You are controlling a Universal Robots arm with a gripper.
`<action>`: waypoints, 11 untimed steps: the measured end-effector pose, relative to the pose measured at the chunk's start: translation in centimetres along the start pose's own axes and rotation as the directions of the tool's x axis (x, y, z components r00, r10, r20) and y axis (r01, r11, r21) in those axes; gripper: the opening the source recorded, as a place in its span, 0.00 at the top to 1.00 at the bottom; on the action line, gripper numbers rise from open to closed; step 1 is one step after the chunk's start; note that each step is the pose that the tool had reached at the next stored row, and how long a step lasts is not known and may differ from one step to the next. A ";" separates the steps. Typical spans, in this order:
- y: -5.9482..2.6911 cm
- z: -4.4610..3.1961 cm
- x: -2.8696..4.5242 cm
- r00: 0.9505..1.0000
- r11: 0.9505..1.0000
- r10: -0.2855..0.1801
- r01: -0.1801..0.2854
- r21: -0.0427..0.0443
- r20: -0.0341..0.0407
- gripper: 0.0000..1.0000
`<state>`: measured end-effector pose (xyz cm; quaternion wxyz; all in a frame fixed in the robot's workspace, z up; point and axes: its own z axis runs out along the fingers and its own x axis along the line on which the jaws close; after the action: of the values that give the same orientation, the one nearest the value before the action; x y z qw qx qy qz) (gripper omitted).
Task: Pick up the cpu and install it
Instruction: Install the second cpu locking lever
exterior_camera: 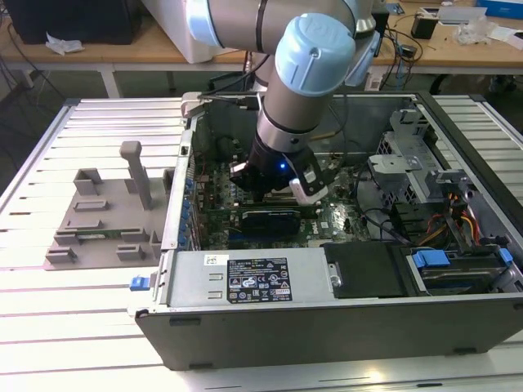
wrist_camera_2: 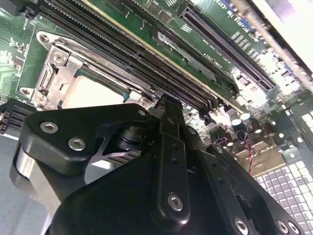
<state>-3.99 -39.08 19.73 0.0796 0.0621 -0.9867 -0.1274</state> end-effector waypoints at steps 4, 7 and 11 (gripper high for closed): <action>-0.04 0.31 -0.09 1.000 1.000 -0.002 0.002 -0.007 0.001 0.89; -0.02 0.27 -0.09 1.000 1.000 -0.003 0.003 -0.006 0.001 0.89; 0.02 0.13 -0.07 1.000 1.000 -0.003 0.003 -0.005 0.001 0.89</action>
<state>-3.95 -39.02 19.61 0.0789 0.0635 -0.9863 -0.1299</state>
